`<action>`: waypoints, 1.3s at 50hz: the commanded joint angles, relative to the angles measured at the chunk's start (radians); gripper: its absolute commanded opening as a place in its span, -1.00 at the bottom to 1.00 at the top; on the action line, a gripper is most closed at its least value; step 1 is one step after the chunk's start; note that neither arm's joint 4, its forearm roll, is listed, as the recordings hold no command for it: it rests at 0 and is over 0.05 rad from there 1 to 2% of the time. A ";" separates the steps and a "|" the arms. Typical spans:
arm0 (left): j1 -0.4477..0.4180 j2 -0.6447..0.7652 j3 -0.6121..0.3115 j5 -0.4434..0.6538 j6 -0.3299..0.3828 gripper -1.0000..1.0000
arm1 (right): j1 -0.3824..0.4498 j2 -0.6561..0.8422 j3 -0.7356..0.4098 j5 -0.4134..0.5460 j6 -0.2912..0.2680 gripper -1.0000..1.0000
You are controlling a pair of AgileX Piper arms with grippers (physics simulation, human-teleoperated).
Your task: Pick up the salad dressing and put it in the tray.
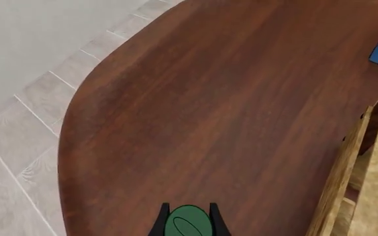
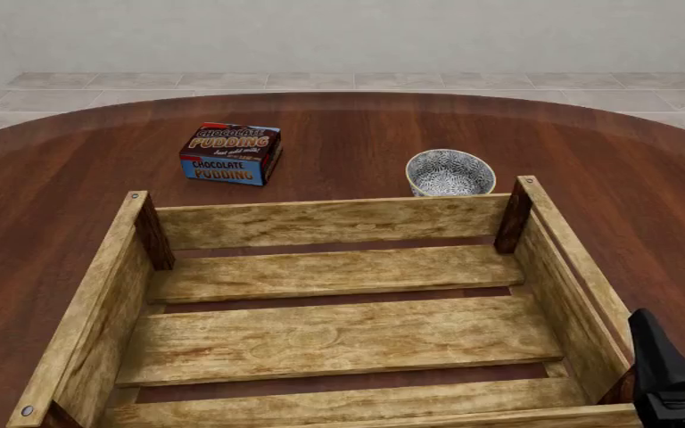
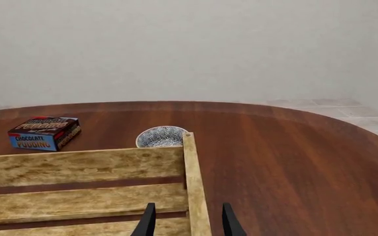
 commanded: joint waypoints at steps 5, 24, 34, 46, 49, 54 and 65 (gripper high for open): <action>-0.018 -0.023 -0.085 0.044 0.006 -1.00 | -0.001 0.000 0.000 -0.001 0.000 1.00; -0.075 -0.051 -0.174 0.077 0.009 -1.00 | -0.003 0.000 -0.001 -0.001 0.000 1.00; -0.140 -0.072 -0.257 0.109 0.013 -1.00 | -0.005 0.000 -0.001 -0.001 0.001 1.00; -0.248 -0.106 -0.346 0.150 0.016 -1.00 | -0.005 0.000 -0.003 0.001 0.002 1.00; -0.280 -0.105 -0.363 0.149 0.022 -1.00 | -0.005 0.000 0.000 -0.002 0.003 1.00; -0.342 -0.111 -0.400 0.163 0.049 -1.00 | -0.005 0.000 -0.002 -0.001 0.002 1.00; -0.450 -0.103 -0.456 0.164 0.085 -1.00 | -0.005 0.000 0.001 -0.007 -0.001 1.00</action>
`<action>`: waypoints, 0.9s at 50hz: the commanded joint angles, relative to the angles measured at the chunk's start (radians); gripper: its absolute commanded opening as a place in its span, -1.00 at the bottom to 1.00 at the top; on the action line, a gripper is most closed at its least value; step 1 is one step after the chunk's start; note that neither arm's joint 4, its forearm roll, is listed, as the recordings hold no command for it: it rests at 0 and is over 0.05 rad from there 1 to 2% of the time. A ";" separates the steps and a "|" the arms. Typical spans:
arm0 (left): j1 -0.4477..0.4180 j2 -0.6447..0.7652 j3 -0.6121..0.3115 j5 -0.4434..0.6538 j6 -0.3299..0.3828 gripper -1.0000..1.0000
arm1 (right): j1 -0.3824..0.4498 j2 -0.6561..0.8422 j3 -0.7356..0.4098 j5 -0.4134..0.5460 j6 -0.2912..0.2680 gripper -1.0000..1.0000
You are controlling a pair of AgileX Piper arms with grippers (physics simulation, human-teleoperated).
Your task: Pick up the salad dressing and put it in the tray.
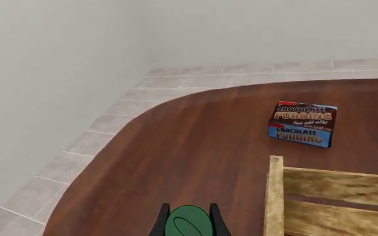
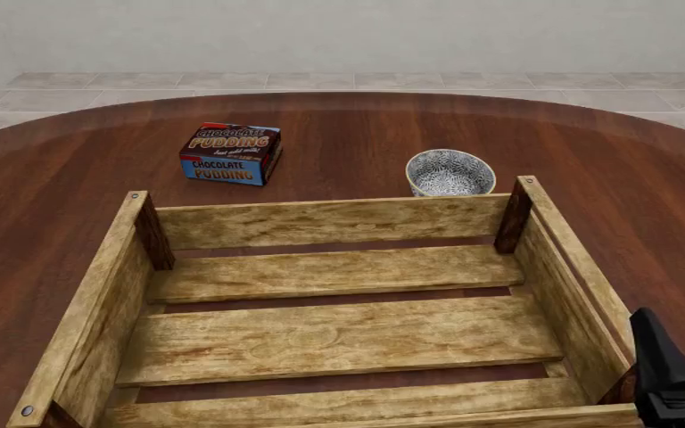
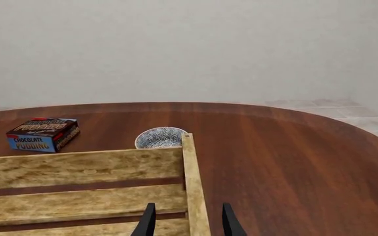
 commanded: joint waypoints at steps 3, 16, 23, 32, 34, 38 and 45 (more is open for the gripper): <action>-0.131 0.021 -0.084 -0.004 0.045 -1.00 | 0.002 0.000 0.001 -0.003 -0.003 1.00; -0.236 0.075 -0.152 -0.047 0.082 -1.00 | 0.006 0.000 0.002 -0.004 -0.006 1.00; -0.287 0.106 -0.184 -0.065 0.088 -1.00 | 0.008 0.000 -0.002 0.000 -0.005 1.00; -0.383 0.160 -0.236 -0.088 0.099 -1.00 | 0.005 0.000 0.000 -0.004 -0.002 1.00; -0.396 0.168 -0.236 -0.094 0.101 -1.00 | 0.004 0.000 0.001 -0.005 -0.001 1.00; -0.442 0.195 -0.245 -0.109 0.114 -1.00 | 0.002 0.000 0.000 -0.006 0.002 1.00; -0.498 0.223 -0.257 -0.121 0.117 -1.00 | 0.003 0.000 0.000 -0.006 0.003 1.00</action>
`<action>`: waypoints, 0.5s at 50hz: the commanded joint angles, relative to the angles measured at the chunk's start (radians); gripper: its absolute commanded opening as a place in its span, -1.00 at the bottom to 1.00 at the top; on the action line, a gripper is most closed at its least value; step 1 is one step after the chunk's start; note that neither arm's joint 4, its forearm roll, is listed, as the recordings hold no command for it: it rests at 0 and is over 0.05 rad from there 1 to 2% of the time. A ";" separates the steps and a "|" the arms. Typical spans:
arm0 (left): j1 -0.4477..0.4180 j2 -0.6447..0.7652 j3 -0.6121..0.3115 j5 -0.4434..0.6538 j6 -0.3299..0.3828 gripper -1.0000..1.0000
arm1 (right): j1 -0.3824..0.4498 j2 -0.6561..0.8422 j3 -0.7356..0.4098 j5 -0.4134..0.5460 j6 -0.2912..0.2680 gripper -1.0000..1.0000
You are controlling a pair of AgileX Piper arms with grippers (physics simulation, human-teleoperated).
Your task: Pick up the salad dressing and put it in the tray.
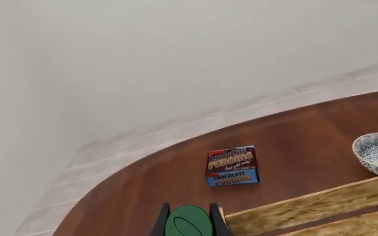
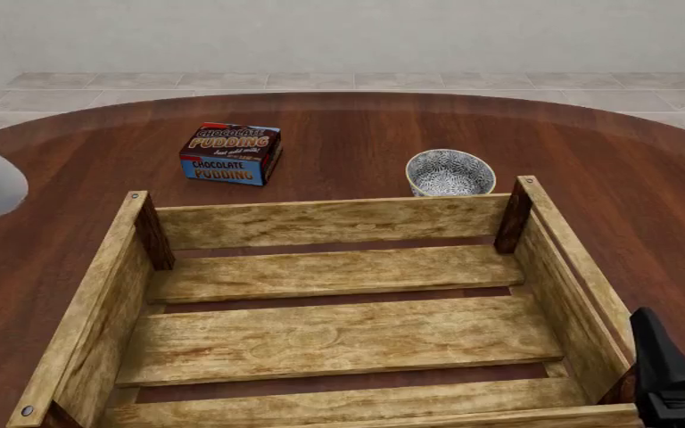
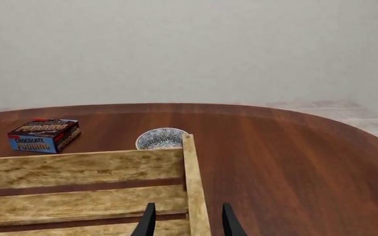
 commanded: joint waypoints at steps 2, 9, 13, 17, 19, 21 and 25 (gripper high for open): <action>-0.118 0.057 -0.033 -0.033 0.029 -1.00 | 0.001 0.000 0.001 -0.003 0.001 1.00; -0.172 0.095 -0.049 -0.041 0.021 -1.00 | -0.001 0.000 0.002 -0.005 0.002 1.00; -0.193 0.117 -0.063 -0.051 0.015 -1.00 | -0.003 0.000 0.002 -0.005 0.004 1.00; -0.237 0.146 -0.073 -0.051 0.004 -1.00 | -0.005 0.000 -0.001 -0.002 0.004 1.00; -0.277 0.165 -0.084 -0.044 -0.017 -1.00 | -0.005 0.000 -0.002 -0.002 0.004 1.00; -0.288 0.176 -0.083 -0.044 -0.009 -1.00 | -0.005 0.000 -0.003 -0.001 0.003 1.00; -0.316 0.189 -0.081 -0.050 -0.004 -1.00 | -0.004 0.000 -0.003 -0.002 0.001 1.00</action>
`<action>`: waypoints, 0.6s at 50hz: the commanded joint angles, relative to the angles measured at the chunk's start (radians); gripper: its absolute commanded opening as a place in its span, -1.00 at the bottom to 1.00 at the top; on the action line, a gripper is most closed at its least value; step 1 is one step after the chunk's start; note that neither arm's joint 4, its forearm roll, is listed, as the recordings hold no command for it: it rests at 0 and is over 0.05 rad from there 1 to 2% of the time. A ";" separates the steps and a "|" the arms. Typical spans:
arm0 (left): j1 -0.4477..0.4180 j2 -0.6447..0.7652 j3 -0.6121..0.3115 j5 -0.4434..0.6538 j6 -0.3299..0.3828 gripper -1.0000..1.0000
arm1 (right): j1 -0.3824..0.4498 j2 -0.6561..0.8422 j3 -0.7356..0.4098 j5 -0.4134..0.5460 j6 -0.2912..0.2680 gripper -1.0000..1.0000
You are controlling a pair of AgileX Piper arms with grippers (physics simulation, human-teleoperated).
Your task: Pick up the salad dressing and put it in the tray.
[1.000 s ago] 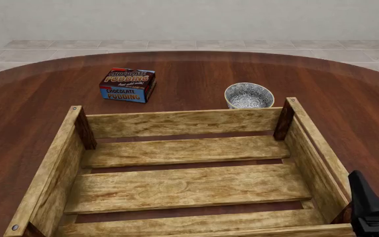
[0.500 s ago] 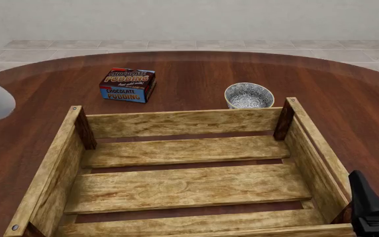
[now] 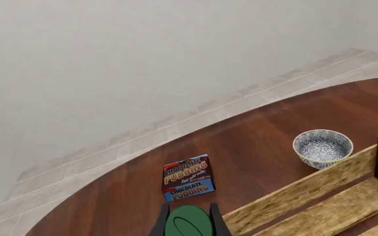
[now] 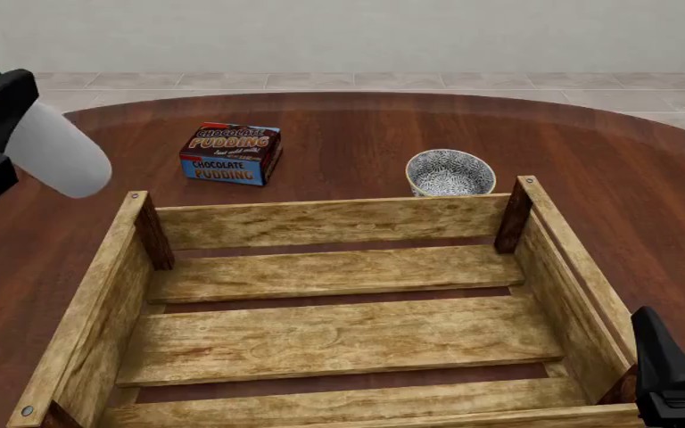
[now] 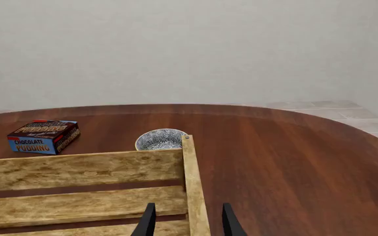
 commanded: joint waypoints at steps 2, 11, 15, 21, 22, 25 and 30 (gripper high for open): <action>-0.129 0.069 -0.030 -0.004 -0.001 -1.00 | -0.001 0.000 0.001 -0.002 -0.001 1.00; -0.204 0.103 -0.044 0.007 -0.024 -1.00 | -0.005 0.000 -0.004 0.003 0.001 1.00; -0.242 0.118 -0.043 0.006 -0.026 -1.00 | -0.005 0.000 0.001 -0.003 -0.001 1.00; -0.284 0.146 -0.039 0.007 -0.058 -1.00 | -0.008 0.000 0.000 -0.002 0.002 1.00; -0.292 0.152 -0.037 0.006 -0.063 -1.00 | -0.009 0.000 0.001 -0.002 0.003 1.00; -0.321 0.179 -0.036 0.008 -0.092 -1.00 | -0.009 0.000 0.002 -0.004 0.004 1.00; -0.344 0.199 -0.011 -0.017 -0.075 -1.00 | -0.009 0.000 0.003 -0.005 0.006 1.00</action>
